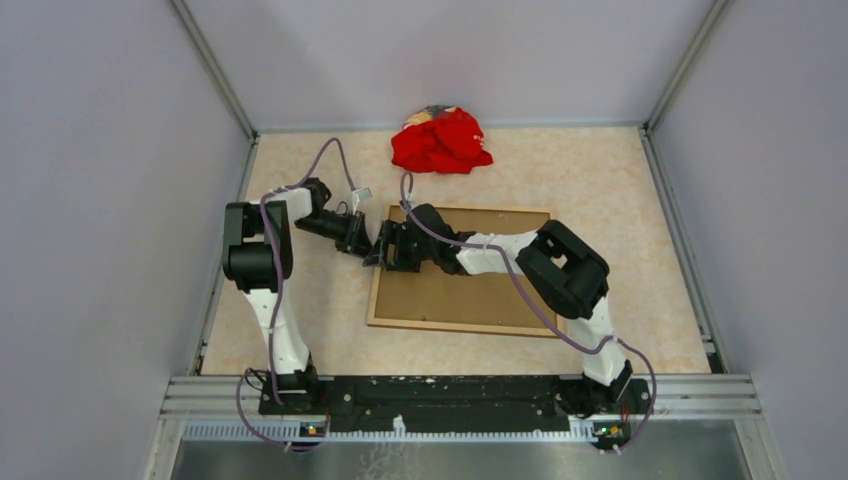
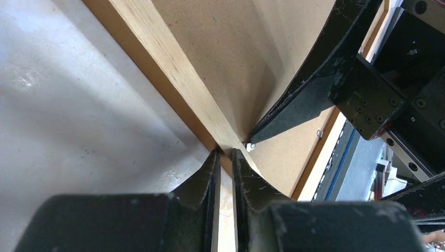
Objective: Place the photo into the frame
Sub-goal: Install the photo frame at the center of the board.
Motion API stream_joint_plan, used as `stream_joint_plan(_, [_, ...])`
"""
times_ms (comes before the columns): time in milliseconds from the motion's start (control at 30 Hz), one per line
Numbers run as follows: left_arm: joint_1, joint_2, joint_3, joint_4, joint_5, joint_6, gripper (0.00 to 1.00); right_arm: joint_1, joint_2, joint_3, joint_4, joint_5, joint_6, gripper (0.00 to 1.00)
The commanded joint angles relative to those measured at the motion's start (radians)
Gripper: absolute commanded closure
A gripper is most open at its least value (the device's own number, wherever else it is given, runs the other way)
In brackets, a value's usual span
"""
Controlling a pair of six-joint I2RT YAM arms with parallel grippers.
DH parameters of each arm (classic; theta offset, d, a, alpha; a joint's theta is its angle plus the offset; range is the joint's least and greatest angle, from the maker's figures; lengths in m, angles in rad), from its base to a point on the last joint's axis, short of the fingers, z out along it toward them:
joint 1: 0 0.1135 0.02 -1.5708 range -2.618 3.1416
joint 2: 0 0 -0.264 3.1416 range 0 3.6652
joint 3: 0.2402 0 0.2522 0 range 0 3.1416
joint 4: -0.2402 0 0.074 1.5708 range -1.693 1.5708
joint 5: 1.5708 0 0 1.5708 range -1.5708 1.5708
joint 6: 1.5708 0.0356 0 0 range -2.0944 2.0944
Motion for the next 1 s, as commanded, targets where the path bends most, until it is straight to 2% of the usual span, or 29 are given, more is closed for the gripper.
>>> stream_joint_plan(0, [-0.012,-0.024,-0.02,0.026,-0.013,0.036,0.83,0.001,0.043,0.03,0.001,-0.017,-0.011,0.25])
stream_joint_plan(333, [-0.012,-0.028,-0.021,0.022,-0.011,0.041,0.83,-0.001,0.048,0.031,0.008,-0.042,-0.015,0.26])
stream_joint_plan(633, [-0.012,-0.035,-0.017,0.019,-0.015,0.041,0.83,-0.062,-0.056,0.039,-0.052,-0.007,-0.085,0.23])
stream_joint_plan(967, [-0.012,-0.035,-0.014,0.015,-0.012,0.039,0.84,-0.025,-0.094,-0.092,-0.007,-0.015,-0.067,0.22])
